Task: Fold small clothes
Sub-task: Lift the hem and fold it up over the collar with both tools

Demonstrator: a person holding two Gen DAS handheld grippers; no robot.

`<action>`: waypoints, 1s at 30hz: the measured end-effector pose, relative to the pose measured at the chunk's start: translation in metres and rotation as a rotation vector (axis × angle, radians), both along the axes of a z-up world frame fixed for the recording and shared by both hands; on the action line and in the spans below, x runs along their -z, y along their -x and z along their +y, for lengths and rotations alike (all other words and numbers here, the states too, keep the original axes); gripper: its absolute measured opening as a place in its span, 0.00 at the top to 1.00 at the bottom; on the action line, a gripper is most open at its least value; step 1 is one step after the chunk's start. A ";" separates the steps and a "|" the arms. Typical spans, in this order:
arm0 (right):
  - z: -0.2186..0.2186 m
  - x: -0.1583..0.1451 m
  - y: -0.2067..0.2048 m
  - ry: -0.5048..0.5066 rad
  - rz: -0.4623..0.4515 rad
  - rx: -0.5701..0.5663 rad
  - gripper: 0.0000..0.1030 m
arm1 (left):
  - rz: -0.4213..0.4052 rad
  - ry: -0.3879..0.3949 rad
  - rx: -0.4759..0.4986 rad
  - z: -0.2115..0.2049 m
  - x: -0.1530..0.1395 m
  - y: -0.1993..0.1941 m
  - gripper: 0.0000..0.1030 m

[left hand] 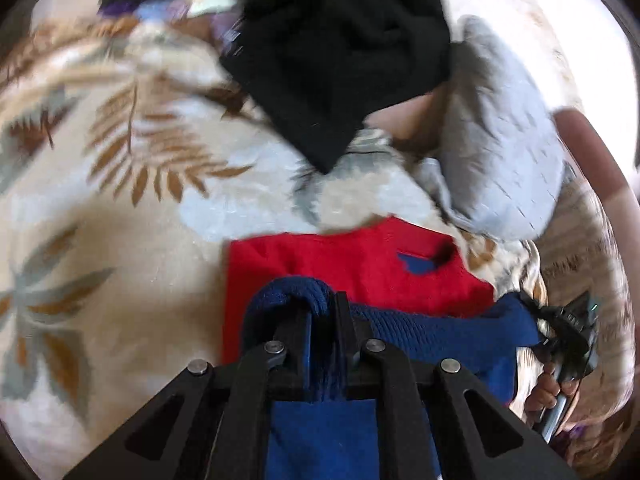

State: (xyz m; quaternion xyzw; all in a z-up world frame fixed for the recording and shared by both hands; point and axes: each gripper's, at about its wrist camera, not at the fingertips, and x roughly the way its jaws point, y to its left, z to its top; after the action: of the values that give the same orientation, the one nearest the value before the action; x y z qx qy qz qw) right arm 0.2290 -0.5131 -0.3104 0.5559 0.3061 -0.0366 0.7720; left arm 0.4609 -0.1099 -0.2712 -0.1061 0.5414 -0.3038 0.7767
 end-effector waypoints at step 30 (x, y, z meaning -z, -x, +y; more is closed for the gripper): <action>0.051 -0.009 0.027 0.291 0.249 -0.111 0.75 | -0.339 -0.392 -0.068 -0.012 0.008 0.143 0.34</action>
State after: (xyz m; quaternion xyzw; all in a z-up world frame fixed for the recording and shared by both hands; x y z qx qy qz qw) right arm 0.2024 -0.4620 -0.3013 0.4118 0.4208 -0.1065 0.8012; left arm 0.3180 -0.1214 -0.2794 0.0809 0.4482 -0.1804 0.8718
